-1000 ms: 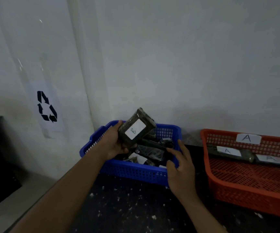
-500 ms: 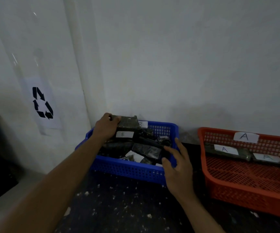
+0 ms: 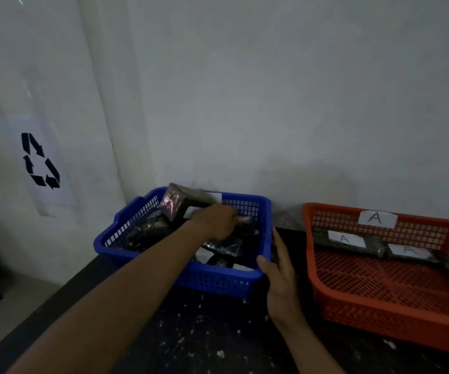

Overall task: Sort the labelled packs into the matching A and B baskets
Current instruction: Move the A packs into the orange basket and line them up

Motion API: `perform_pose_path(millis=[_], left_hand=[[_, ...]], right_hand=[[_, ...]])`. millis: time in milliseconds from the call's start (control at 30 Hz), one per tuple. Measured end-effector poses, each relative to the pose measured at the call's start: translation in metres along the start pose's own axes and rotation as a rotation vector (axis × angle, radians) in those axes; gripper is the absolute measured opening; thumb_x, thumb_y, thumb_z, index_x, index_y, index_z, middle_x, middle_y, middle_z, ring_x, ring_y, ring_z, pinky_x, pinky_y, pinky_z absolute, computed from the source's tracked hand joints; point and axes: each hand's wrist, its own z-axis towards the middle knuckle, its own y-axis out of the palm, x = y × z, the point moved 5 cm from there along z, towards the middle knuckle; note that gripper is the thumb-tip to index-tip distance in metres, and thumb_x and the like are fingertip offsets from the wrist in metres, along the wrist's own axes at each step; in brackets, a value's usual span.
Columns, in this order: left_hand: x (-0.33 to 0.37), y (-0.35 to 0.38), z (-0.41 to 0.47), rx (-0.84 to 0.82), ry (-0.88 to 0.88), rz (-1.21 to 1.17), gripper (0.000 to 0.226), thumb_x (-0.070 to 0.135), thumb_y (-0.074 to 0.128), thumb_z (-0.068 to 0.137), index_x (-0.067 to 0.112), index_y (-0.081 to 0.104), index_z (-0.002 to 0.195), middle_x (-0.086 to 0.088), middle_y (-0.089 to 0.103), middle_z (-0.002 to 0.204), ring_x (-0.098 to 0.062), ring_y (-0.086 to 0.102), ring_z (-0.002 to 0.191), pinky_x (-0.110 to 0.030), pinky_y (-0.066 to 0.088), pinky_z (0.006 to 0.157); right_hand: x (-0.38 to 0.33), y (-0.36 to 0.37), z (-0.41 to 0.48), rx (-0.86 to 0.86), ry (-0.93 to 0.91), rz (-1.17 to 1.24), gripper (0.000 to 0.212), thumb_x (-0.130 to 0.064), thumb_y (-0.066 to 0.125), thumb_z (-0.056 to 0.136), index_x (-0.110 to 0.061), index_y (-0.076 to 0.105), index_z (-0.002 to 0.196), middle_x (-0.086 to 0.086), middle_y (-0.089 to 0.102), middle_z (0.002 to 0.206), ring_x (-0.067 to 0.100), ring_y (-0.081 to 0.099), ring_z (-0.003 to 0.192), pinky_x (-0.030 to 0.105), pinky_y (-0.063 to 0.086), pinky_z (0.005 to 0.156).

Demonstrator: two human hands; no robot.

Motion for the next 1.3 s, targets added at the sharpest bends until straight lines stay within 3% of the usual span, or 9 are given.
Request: perform_pose_path(millis=[167,300,533,667,767,867,967,1100,1300], left_hand=[[-0.027,0.014,0.013,-0.052,-0.221,0.003,0.061,0.056,0.034,0.095,0.018,0.032,0.143,-0.015,0.047,0.143,-0.032,0.053,0.117,-0.037,0.043,0.085],[-0.031,0.022,0.007,-0.192,-0.247,-0.248,0.09,0.069,0.048,0.084,0.028,0.007,0.152,-0.007,0.033,0.154,-0.03,0.044,0.129,-0.033,0.038,0.095],[-0.045,-0.003,-0.013,-0.179,-0.195,-0.49,0.018,0.029,0.072,0.084,0.023,0.067,0.101,0.004,0.061,0.109,-0.008,0.056,0.093,-0.025,0.044,0.076],[-0.046,-0.024,-0.03,0.025,-0.06,-0.489,0.025,0.008,0.077,0.076,0.02,0.071,0.097,0.004,0.063,0.107,-0.009,0.057,0.098,-0.024,0.046,0.083],[-0.044,-0.021,-0.041,0.027,0.002,-0.496,0.008,0.019,0.075,0.08,0.014,0.07,0.082,0.003,0.061,0.109,-0.01,0.057,0.097,-0.018,0.044,0.078],[-0.046,-0.009,-0.046,0.006,-0.025,-0.599,0.018,0.022,0.073,0.083,0.011,0.061,0.074,-0.001,0.063,0.115,-0.005,0.059,0.097,-0.018,0.045,0.081],[-0.048,-0.007,-0.048,0.091,-0.018,-0.675,0.018,0.018,0.078,0.077,0.015,0.061,0.077,-0.004,0.07,0.102,-0.019,0.066,0.095,-0.035,0.055,0.085],[-0.05,-0.01,-0.053,0.142,-0.005,-0.692,0.034,0.012,0.085,0.067,0.023,0.061,0.089,-0.002,0.063,0.096,-0.021,0.065,0.092,-0.034,0.057,0.078],[-0.065,-0.03,-0.053,0.51,-0.113,-0.701,0.029,0.009,0.082,0.072,0.021,0.062,0.089,0.003,0.057,0.091,-0.01,0.059,0.083,-0.023,0.05,0.067]], right_hand=[[0.004,-0.001,0.003,0.003,0.001,0.008,0.064,-0.038,0.063,0.078,-0.053,0.041,0.136,-0.02,0.046,0.142,-0.002,0.051,0.121,0.009,0.046,0.085],[0.004,0.0,0.003,0.006,0.005,0.024,0.067,-0.045,0.063,0.073,-0.053,0.04,0.136,-0.017,0.048,0.14,0.001,0.053,0.119,0.011,0.047,0.084],[0.008,0.0,0.005,0.009,0.024,0.033,0.066,-0.042,0.063,0.073,-0.056,0.041,0.134,-0.014,0.05,0.138,0.003,0.058,0.114,0.017,0.052,0.081],[0.009,0.0,0.005,0.018,0.014,0.032,0.062,-0.032,0.062,0.078,-0.056,0.043,0.133,-0.018,0.054,0.133,0.003,0.06,0.111,0.017,0.051,0.081],[0.008,0.0,0.005,0.018,0.014,0.035,0.061,-0.028,0.06,0.08,-0.053,0.044,0.133,-0.021,0.058,0.128,0.005,0.061,0.111,0.018,0.052,0.082],[0.007,0.0,0.004,0.014,0.023,0.032,0.063,-0.029,0.06,0.08,-0.049,0.042,0.137,-0.013,0.056,0.132,0.007,0.061,0.112,0.022,0.053,0.085],[0.006,-0.001,0.003,0.014,0.022,0.033,0.065,-0.029,0.06,0.079,-0.043,0.04,0.14,-0.009,0.054,0.136,0.007,0.06,0.113,0.021,0.052,0.088],[0.003,0.0,0.002,0.017,0.016,0.024,0.065,-0.028,0.059,0.08,-0.04,0.04,0.141,-0.011,0.056,0.133,0.003,0.06,0.111,0.013,0.049,0.082],[0.004,-0.001,0.003,0.028,0.021,0.045,0.06,-0.017,0.06,0.087,-0.038,0.042,0.141,-0.009,0.057,0.131,0.008,0.061,0.111,0.019,0.052,0.083]])
